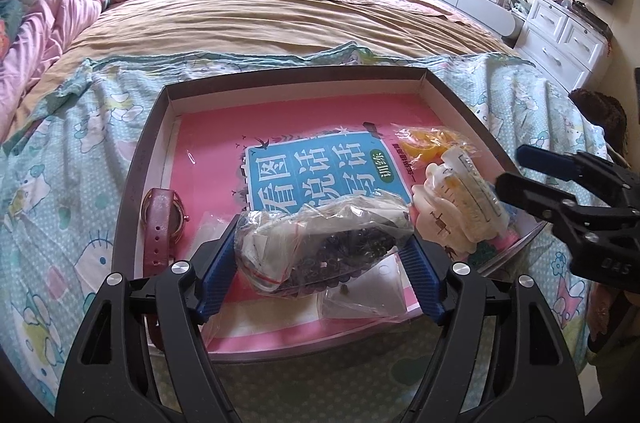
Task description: Organize jewelry
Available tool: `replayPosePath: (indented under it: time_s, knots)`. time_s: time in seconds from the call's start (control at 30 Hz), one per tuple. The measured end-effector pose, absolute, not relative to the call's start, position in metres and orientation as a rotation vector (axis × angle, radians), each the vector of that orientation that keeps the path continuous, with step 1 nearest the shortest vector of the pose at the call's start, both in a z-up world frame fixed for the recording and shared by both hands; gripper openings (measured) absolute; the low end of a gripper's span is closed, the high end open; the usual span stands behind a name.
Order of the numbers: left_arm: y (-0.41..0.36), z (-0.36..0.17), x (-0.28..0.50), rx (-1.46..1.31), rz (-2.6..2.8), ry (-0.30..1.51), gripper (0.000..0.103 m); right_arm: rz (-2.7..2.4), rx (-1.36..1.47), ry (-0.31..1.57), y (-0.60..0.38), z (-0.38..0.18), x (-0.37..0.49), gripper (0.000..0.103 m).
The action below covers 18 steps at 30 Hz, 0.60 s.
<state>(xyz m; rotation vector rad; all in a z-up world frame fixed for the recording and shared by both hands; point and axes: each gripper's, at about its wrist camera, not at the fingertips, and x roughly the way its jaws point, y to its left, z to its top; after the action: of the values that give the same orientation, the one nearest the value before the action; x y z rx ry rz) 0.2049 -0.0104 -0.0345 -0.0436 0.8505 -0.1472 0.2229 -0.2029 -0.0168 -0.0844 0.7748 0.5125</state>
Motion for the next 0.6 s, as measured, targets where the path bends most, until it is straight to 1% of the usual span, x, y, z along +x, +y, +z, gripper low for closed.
replayPosePath:
  time_s: [0.03,0.07,0.1,0.3,0.33,0.37,0.4,0.47,0.5,0.53,0.57,0.6]
  knots:
    - [-0.01,-0.034,0.205,-0.043,-0.146,0.847,0.069,0.512,-0.083,0.77,-0.205,-0.015,0.221,0.066]
    - [-0.01,-0.033,0.204,-0.043,-0.144,0.841,0.072,0.509,-0.08,0.763,-0.207,-0.012,0.219,0.073]
    - [-0.01,-0.031,0.202,-0.043,-0.143,0.831,0.077,0.505,-0.076,0.755,-0.21,-0.009,0.216,0.076]
    - [-0.007,-0.01,0.19,-0.045,-0.138,0.781,0.081,0.5,-0.077,0.712,-0.221,0.008,0.198,0.078]
    - [-0.008,-0.006,0.188,-0.045,-0.136,0.776,0.083,0.502,-0.074,0.707,-0.223,0.011,0.196,0.081]
    - [-0.007,-0.002,0.185,-0.043,-0.13,0.767,0.085,0.502,-0.072,0.702,-0.224,0.014,0.193,0.089]
    - [-0.007,0.001,0.183,-0.041,-0.124,0.76,0.086,0.499,-0.071,0.689,-0.226,0.017,0.188,0.091]
    - [-0.006,0.01,0.176,-0.044,-0.119,0.745,0.086,0.502,-0.067,0.664,-0.228,0.024,0.181,0.092]
    - [-0.005,0.014,0.172,-0.047,-0.115,0.738,0.088,0.509,-0.064,0.655,-0.23,0.027,0.176,0.092]
    - [-0.005,0.017,0.169,-0.046,-0.109,0.732,0.093,0.509,-0.064,0.652,-0.23,0.029,0.173,0.094]
    - [-0.005,0.021,0.164,-0.045,-0.101,0.723,0.093,0.506,-0.064,0.647,-0.231,0.032,0.169,0.098]
    - [-0.005,0.025,0.16,-0.041,-0.094,0.716,0.093,0.504,-0.058,0.634,-0.233,0.035,0.164,0.098]
